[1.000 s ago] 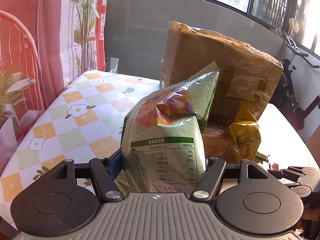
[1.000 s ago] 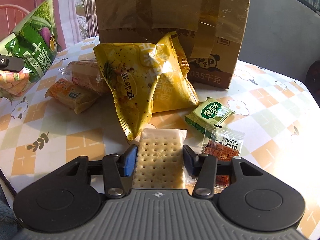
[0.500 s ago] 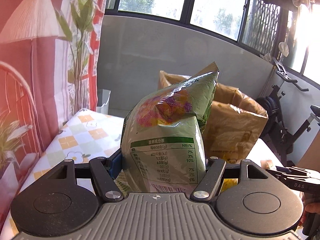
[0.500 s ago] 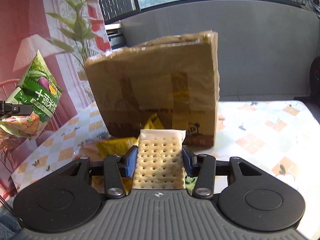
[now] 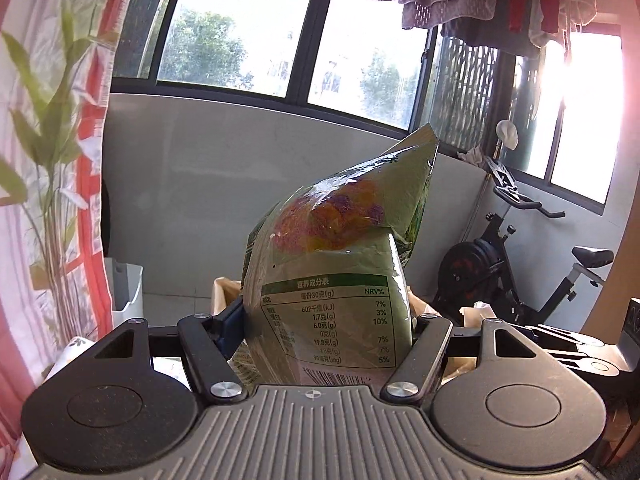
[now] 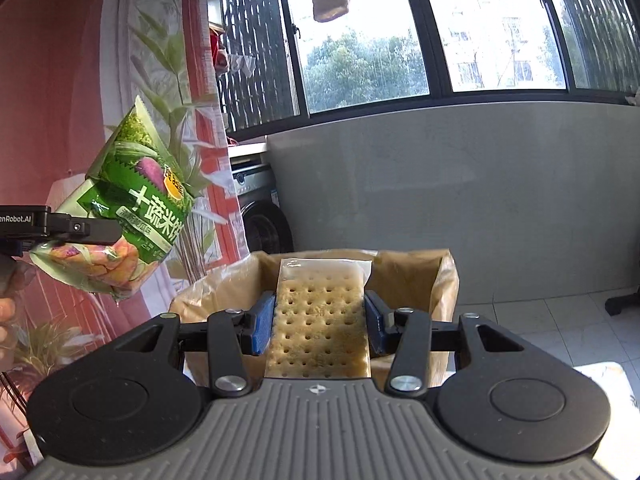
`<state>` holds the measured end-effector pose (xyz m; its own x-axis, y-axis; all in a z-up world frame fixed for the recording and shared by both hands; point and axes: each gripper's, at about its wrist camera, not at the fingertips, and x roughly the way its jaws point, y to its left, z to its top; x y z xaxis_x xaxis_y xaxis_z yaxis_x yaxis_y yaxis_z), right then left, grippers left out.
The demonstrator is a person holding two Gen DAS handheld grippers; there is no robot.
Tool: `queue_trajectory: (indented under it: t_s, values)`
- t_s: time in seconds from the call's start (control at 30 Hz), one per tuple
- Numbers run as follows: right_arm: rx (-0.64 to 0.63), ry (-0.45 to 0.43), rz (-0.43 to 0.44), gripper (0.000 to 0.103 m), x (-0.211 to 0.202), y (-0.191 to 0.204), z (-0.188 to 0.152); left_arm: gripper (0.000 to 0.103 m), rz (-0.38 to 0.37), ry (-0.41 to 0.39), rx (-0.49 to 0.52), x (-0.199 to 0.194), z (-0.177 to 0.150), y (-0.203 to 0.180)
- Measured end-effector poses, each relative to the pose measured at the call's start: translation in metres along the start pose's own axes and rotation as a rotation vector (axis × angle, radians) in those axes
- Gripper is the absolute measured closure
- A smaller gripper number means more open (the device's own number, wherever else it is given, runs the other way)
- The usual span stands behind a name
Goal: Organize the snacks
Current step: 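Carry green chip bag and cracker over the box with both tools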
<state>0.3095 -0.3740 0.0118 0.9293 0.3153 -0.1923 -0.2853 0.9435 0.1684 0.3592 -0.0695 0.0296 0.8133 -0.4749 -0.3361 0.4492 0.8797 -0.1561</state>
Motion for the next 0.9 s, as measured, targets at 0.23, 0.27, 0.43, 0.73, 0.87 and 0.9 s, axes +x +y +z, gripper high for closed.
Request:
queue_trajectory:
  t_s: [0.23, 0.27, 0.43, 0.73, 0.87, 0.9]
  values:
    - [-0.111, -0.012, -0.037, 0.055, 0.065, 0.001, 0.011, 0.031, 0.025, 0.045, 0.018, 0.078, 0.000, -0.007]
    - [-0.104, -0.001, -0.032, 0.055, 0.074, 0.000, 0.011, 0.031, 0.023, 0.057, 0.007, 0.089, -0.002, -0.004]
    - [-0.145, 0.031, -0.070, 0.054, 0.101, -0.001, 0.001, 0.028, 0.059, 0.133, 0.026, 0.134, -0.014, -0.005]
    - [-0.068, 0.082, -0.084, 0.034, 0.101, -0.009, -0.011, 0.017, 0.093, 0.151, -0.015, 0.131, -0.021, 0.012]
    - [-0.067, 0.078, -0.067, 0.034, 0.083, -0.004, -0.009, 0.016, 0.085, 0.109, -0.054, 0.097, -0.013, 0.026]
    - [-0.065, 0.074, -0.064, 0.034, 0.078, -0.002, -0.009, 0.017, 0.081, 0.094, -0.062, 0.090, -0.011, 0.027]
